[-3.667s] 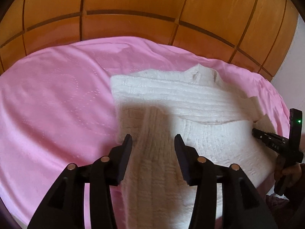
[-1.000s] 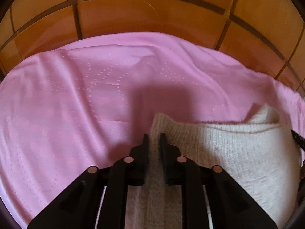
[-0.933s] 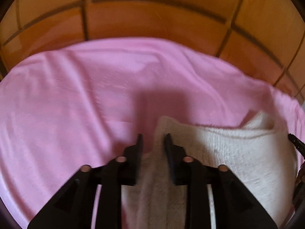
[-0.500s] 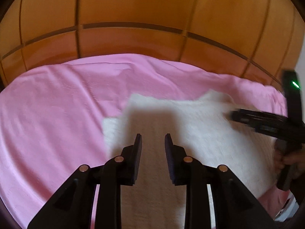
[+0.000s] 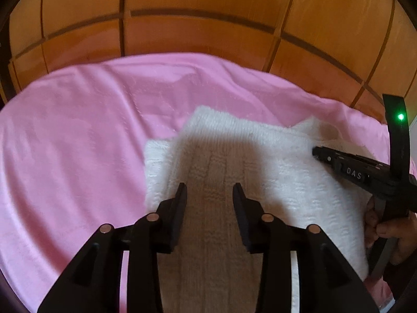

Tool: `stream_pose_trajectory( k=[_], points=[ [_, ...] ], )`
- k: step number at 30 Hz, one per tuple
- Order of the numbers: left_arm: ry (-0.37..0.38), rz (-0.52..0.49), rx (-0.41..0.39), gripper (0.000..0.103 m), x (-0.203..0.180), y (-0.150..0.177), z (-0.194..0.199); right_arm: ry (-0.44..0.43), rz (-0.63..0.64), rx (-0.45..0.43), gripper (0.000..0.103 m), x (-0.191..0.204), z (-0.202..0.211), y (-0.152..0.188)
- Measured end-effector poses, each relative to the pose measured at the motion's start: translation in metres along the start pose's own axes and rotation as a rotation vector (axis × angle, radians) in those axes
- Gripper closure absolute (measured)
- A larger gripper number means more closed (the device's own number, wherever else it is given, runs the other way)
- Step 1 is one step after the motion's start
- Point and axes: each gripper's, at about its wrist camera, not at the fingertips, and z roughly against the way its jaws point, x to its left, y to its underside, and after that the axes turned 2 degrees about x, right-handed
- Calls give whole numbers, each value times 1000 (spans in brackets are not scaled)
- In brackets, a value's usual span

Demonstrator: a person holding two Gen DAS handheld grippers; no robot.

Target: Fold small clothes

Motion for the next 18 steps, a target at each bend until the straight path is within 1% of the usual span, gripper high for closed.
stream_pose_trajectory(
  k=[1,2,3,5,11,13,18],
  points=[
    [-4,-1,-12,65,1,-1,3,5,2,-16,73,0,9,3],
    [-11,-4,-29,62,0,0,11,9,-1,-27,66,-1,15,6],
    [-16,-7,-39,61,-1,0,17,17,-8,-50,54,-4,27,13],
    [-28,-13,-61,60,-3,1,29,27,-20,-74,53,-11,43,22],
    [-30,-20,-87,54,-13,10,55,62,-108,-89,53,-48,91,64],
    [-31,-27,-92,54,-19,14,61,85,-137,-95,42,-59,105,79],
    [-2,-33,-92,53,-29,22,71,106,-183,-100,41,-74,123,103]
  ],
)
